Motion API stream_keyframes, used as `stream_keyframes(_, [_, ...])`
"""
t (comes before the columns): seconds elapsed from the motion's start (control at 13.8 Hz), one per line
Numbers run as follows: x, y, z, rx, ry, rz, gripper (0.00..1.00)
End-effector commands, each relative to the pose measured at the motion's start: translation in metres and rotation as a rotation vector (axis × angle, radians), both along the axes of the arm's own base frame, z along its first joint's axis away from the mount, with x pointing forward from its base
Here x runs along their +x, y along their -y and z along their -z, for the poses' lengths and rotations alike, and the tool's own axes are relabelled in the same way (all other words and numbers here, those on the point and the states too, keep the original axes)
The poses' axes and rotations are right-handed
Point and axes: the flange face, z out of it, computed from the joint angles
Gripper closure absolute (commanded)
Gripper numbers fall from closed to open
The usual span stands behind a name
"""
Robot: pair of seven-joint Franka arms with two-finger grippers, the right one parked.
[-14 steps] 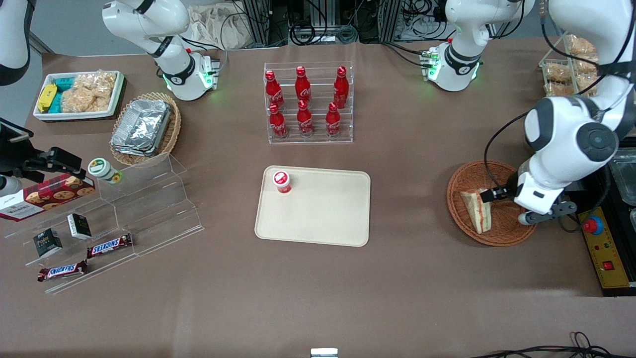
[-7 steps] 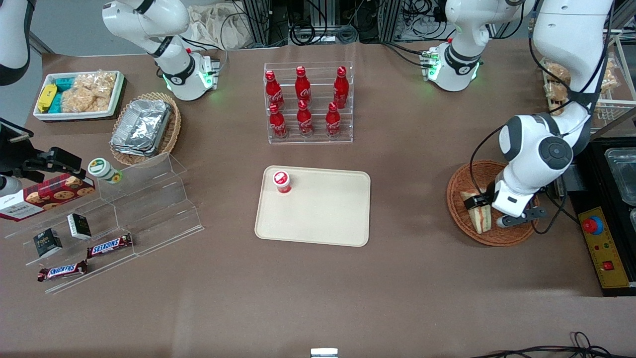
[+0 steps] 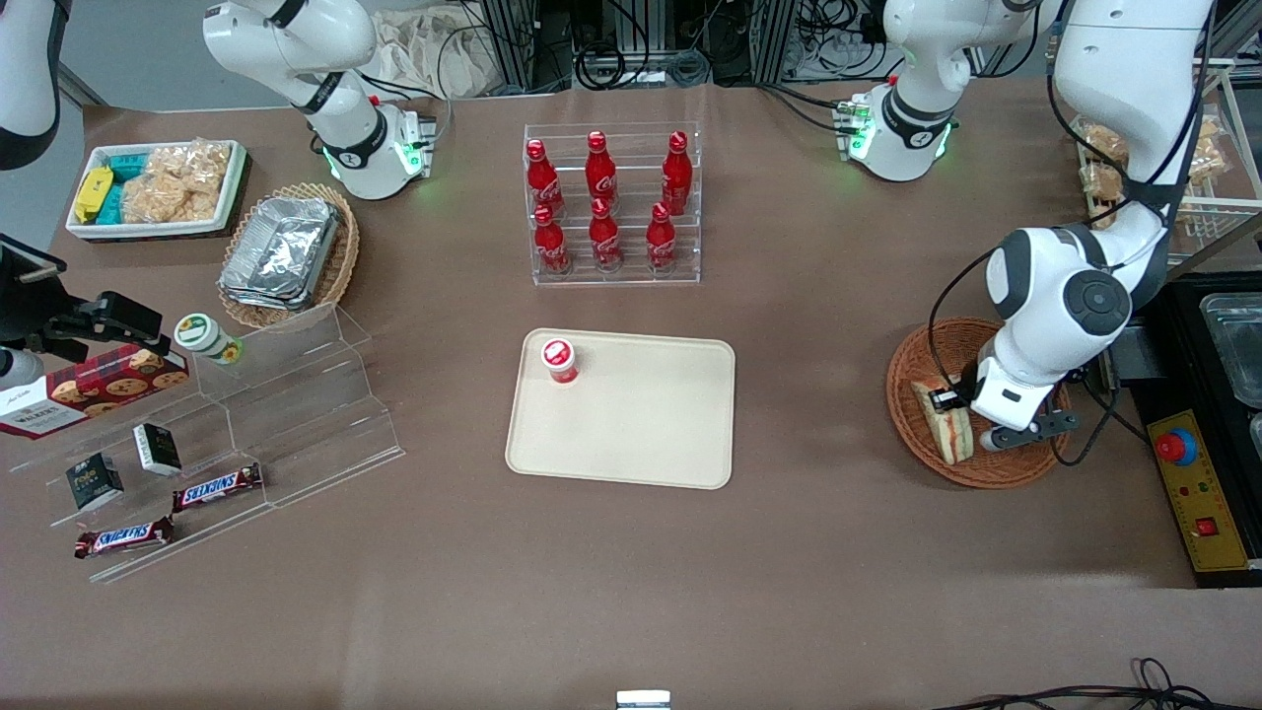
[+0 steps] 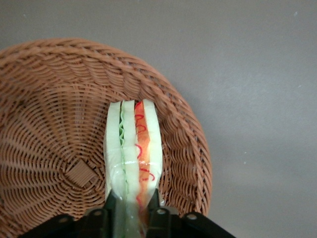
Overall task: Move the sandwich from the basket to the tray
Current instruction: 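Close the left gripper on the wrapped sandwich, then lift the sandwich out of the basket and carry it toward the cream tray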
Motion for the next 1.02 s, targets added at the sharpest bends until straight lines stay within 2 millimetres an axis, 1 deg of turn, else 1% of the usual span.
stream_keyframes(0.0, [0.001,0.002,-0.067,0.038,0.022,0.043,0.95])
stream_keyframes(0.07, [0.004,0.001,-0.093,0.05,-0.016,0.07,0.98])
stream_keyframes(0.22, [0.012,0.002,-0.156,0.065,-0.071,0.118,1.0])
stream_keyframes(0.36, [0.015,0.019,-0.217,0.073,-0.14,0.152,1.0])
stream_keyframes(0.44, [0.013,0.024,-0.245,0.086,-0.164,0.161,1.0])
stream_keyframes(0.58, [0.003,0.049,-0.3,0.119,-0.192,0.202,1.0])
stream_keyframes(0.65, [-0.002,0.062,-0.323,0.119,-0.192,0.214,1.0])
stream_keyframes(0.8, [-0.021,0.093,-0.356,0.144,-0.202,0.238,1.0])
stream_keyframes(0.95, [-0.047,0.151,-0.377,0.159,-0.194,0.214,1.0])
